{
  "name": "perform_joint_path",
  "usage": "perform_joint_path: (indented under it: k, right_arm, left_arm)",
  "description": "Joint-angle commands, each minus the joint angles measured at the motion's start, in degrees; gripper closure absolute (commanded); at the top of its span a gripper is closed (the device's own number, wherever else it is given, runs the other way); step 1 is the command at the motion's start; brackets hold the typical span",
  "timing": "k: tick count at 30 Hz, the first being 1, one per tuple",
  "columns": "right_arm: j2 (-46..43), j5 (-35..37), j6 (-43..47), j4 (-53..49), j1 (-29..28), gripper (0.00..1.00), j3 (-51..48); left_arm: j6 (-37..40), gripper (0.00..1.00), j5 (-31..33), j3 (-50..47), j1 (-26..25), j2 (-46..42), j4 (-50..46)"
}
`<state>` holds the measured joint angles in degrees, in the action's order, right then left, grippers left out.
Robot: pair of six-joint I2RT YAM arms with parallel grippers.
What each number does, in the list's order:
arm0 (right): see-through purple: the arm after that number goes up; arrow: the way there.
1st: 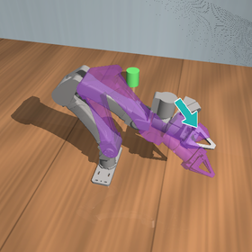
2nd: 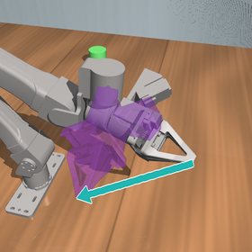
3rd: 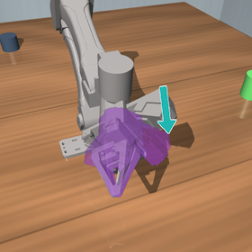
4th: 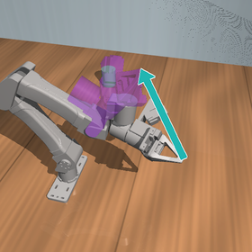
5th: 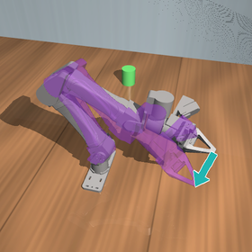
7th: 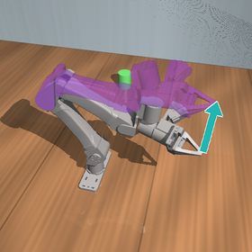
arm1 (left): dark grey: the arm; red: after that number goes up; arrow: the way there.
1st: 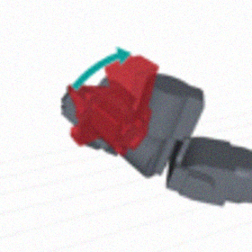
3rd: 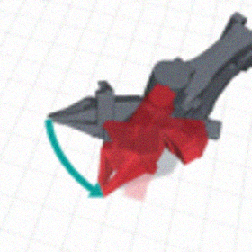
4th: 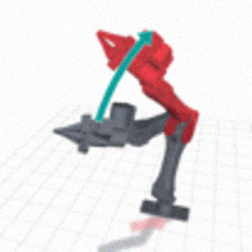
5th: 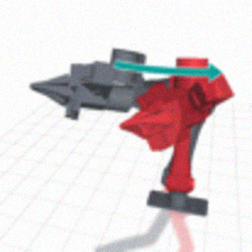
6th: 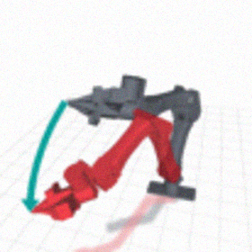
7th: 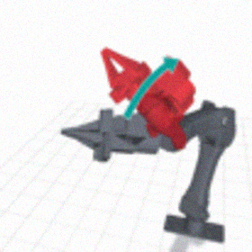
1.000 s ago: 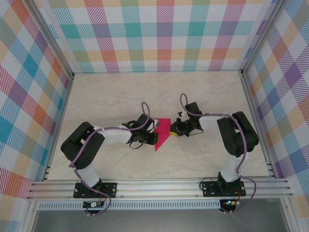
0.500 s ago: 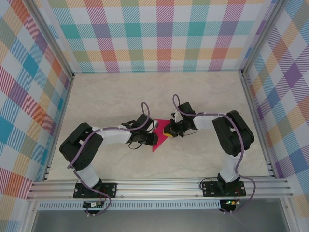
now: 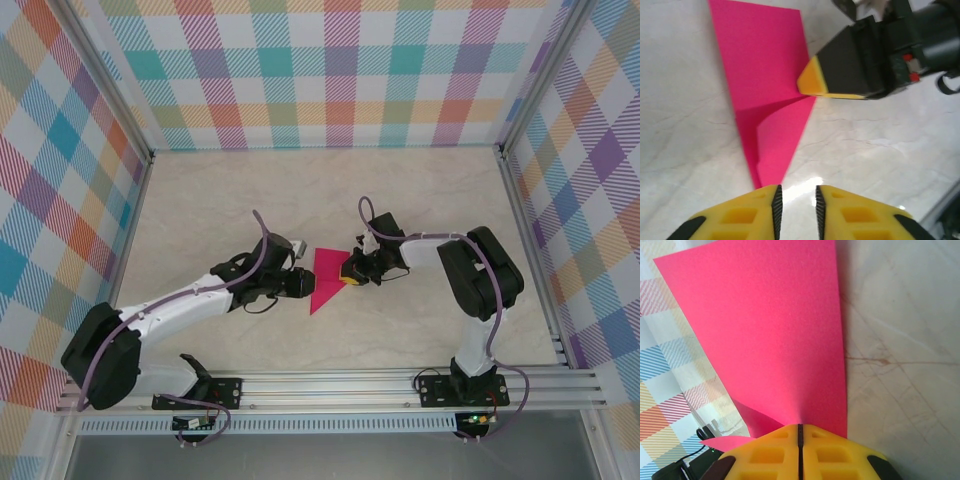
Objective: Fold a paper plane with a square sheet of paper (pick it up from the middle)
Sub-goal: Third fold the triangle at the center of the table.
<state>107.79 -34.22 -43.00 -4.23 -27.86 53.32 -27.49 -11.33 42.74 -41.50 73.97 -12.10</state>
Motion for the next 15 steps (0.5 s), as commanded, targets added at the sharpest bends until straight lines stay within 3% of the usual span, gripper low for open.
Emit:
perform_joint_path:
  k: [1,4,15]
  right_arm:
    - [0.52,2.56,-0.37,-1.44,-0.13,0.92,-0.32]
    - [1.01,2.80,-0.52,-1.40,-0.27,0.92,-0.36]
    - [0.88,3.24,0.28,-2.24,-0.27,0.92,-0.42]
  left_arm:
    - [-6.72,0.82,-6.21,-2.48,-0.36,2.11,5.32]
    - [-9.08,0.86,-8.40,-2.95,-1.33,5.78,11.84]
    - [-9.80,0.94,-2.95,-2.32,-1.38,18.94,13.58]
